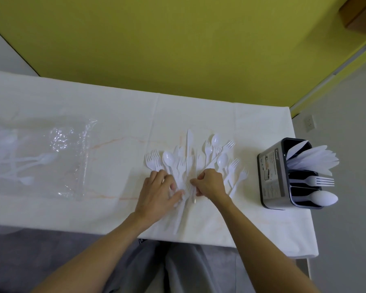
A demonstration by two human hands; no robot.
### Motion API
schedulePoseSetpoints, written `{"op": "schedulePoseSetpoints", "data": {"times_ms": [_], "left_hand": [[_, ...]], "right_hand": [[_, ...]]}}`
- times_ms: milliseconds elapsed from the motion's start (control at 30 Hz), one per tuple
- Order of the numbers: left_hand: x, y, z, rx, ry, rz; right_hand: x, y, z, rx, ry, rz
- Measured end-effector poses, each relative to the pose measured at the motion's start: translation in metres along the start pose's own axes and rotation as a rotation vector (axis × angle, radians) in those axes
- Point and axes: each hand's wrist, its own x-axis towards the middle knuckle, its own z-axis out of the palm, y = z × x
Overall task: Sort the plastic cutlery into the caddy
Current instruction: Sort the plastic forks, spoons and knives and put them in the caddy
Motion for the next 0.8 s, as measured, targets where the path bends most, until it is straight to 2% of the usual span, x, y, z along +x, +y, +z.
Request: {"op": "schedulePoseSetpoints", "data": {"times_ms": [133,300,400,500,667,800], "left_hand": [[-0.023,-0.008,-0.001,0.167,-0.11,0.152],[-0.033,0.005,0.009,0.241,-0.223,0.114],[-0.03,0.013,0.011,0.127,-0.27,-0.038],[-0.026,0.015,0.01,-0.051,-0.245,-0.141],[-0.026,0.015,0.006,-0.345,-0.275,-0.079],[-0.024,0.012,-0.003,-0.473,-0.137,-0.128]], "right_hand": [[0.006,-0.004,0.004,0.006,0.054,0.018],[0.008,-0.006,0.001,0.001,0.107,0.018],[0.011,-0.006,-0.005,0.004,0.131,0.007],[0.013,-0.01,-0.012,0.05,0.161,0.0],[0.021,-0.014,-0.021,0.23,0.207,0.03],[0.028,-0.019,-0.019,0.263,0.217,0.017]]}}
